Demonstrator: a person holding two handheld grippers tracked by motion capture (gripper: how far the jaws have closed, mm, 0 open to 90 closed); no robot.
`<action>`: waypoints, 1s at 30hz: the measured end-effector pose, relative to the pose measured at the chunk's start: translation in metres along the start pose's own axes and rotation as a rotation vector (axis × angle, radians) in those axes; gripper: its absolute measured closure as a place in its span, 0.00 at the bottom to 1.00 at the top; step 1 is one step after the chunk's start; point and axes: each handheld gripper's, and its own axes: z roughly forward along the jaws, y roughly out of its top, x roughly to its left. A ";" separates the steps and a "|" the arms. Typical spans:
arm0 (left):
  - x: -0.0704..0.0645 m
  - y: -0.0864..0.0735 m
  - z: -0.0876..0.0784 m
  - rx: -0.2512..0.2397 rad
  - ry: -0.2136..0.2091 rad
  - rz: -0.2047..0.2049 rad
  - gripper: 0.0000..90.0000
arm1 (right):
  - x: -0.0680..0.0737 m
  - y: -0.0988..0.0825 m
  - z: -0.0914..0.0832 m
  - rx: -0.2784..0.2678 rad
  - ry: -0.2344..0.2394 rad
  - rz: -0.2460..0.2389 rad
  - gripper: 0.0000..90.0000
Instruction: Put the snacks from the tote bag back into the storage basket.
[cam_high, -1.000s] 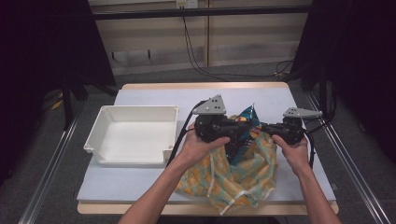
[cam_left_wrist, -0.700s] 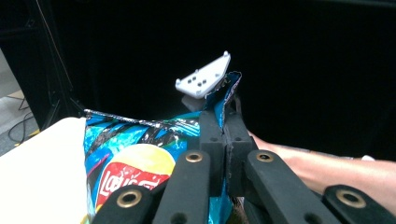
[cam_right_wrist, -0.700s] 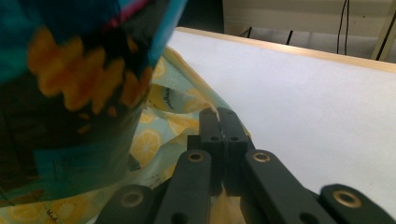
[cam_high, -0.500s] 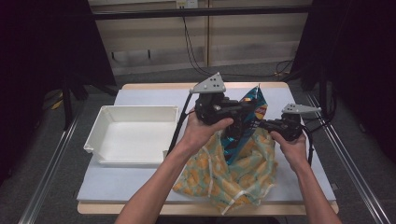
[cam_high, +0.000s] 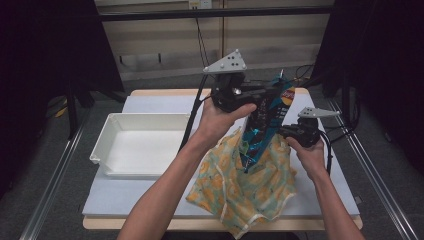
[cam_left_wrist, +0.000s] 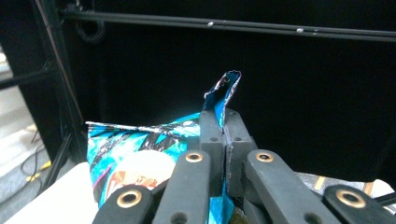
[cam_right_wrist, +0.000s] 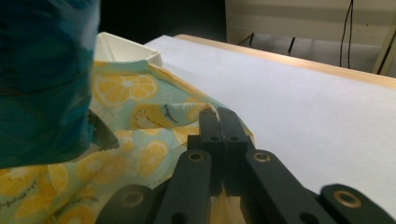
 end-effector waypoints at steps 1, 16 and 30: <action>0.001 0.000 -0.002 0.003 0.001 0.001 0.99 | 0.000 0.000 0.000 0.001 -0.008 -0.002 1.00; 0.017 0.005 -0.068 -0.062 0.108 -0.017 0.99 | -0.012 0.001 -0.012 -0.008 -0.076 0.021 1.00; 0.033 -0.020 -0.140 -0.084 0.287 -0.051 0.99 | -0.002 -0.004 -0.029 -0.015 -0.081 0.016 0.71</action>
